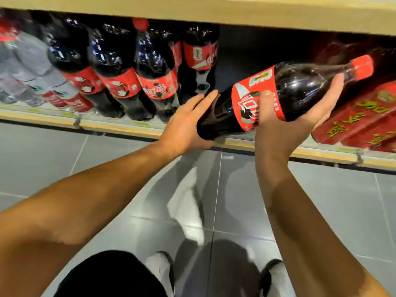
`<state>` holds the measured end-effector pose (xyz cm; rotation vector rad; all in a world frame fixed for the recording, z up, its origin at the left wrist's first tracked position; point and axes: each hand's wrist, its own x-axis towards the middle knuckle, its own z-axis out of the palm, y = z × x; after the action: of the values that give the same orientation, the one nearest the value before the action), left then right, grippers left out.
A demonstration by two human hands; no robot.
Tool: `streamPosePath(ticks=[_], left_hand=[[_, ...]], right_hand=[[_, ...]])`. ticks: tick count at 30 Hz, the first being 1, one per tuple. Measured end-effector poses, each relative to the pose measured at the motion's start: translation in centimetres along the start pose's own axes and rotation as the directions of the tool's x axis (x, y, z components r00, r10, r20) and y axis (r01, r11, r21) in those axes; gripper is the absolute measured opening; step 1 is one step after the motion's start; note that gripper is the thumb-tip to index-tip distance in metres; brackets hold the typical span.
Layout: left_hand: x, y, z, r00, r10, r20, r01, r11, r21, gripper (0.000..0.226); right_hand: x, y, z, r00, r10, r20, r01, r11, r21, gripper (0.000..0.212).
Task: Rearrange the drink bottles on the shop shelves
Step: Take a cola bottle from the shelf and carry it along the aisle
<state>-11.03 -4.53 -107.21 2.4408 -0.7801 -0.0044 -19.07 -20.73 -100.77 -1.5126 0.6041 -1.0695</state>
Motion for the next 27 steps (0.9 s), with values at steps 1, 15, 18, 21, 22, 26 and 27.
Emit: streamPosePath(ticks=[1, 15, 18, 21, 22, 26, 27], left_hand=[[0.6, -0.9, 0.8, 1.0, 0.003, 0.006, -0.003, 1.0, 0.004, 0.118], [5.4, -8.0, 9.0, 1.0, -0.013, -0.021, 0.014, 0.998, 0.059, 0.121], [5.0, -8.5, 10.0, 0.995, -0.068, -0.075, 0.069, 0.998, 0.003, 0.12], [4.6, -8.1, 10.4, 0.983, -0.142, -0.12, 0.135, 0.989, -0.066, 0.12], [4.5, -7.9, 10.5, 0.978, -0.17, -0.124, 0.158, 0.982, -0.099, 0.118], [3.2, -8.0, 10.4, 0.956, -0.269, -0.115, 0.245, 0.951, -0.189, 0.107], [2.6, -8.0, 10.4, 0.951, -0.284, -0.119, 0.257, 0.945, -0.2, 0.104]], right_hand=[[-0.1, 1.2, 0.3, 1.0, -0.019, -0.009, 0.019, 1.0, 0.0, 0.091], [0.8, 12.2, 3.7, 0.999, -0.035, -0.031, 0.037, 0.997, 0.068, 0.092], [0.9, 12.6, 4.2, 0.993, -0.117, 0.021, 0.117, 0.993, -0.006, 0.092], [1.2, 12.2, 4.8, 0.974, -0.202, 0.1, 0.209, 0.976, -0.06, 0.089], [1.4, 12.0, 4.9, 0.963, -0.236, 0.127, 0.248, 0.965, -0.084, 0.088], [1.2, 10.6, 5.9, 0.915, -0.309, 0.26, 0.334, 0.941, -0.058, 0.084], [1.1, 10.2, 6.3, 0.901, -0.318, 0.295, 0.346, 0.937, -0.047, 0.084]])
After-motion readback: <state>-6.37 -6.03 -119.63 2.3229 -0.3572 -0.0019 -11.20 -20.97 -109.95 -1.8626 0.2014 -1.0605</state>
